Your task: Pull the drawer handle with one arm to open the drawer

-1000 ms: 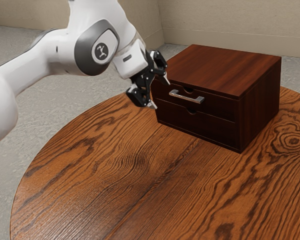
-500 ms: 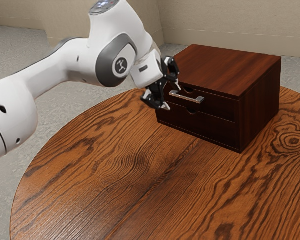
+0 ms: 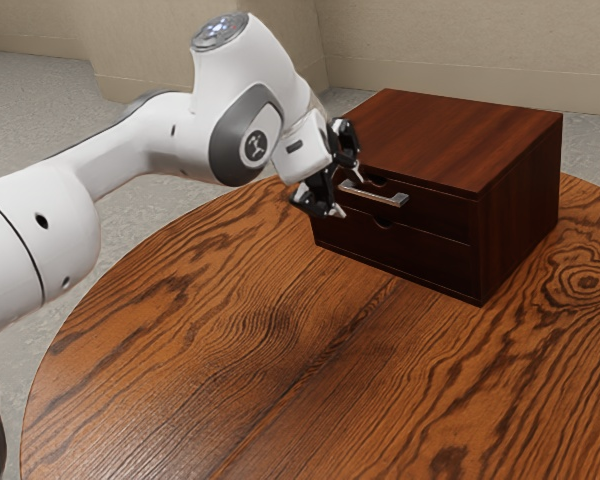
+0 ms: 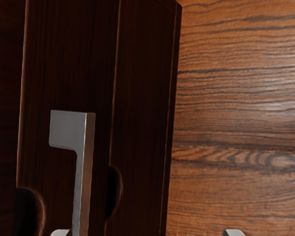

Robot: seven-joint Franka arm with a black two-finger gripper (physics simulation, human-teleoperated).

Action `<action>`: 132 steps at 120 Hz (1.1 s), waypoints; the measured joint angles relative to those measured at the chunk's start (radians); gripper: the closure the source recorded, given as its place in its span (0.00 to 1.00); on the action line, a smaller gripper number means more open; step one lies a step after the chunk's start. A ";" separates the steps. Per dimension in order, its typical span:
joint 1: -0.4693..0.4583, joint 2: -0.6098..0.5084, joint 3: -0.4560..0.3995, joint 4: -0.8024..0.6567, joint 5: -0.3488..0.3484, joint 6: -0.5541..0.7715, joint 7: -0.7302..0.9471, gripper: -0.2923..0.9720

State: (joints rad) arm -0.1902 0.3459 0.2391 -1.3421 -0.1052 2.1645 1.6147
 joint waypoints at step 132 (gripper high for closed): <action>0.052 0.114 -0.044 0.051 -0.013 0.156 -0.030 0.62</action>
State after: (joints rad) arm -0.1378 0.4601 0.1948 -1.2914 -0.1180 2.3201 1.5843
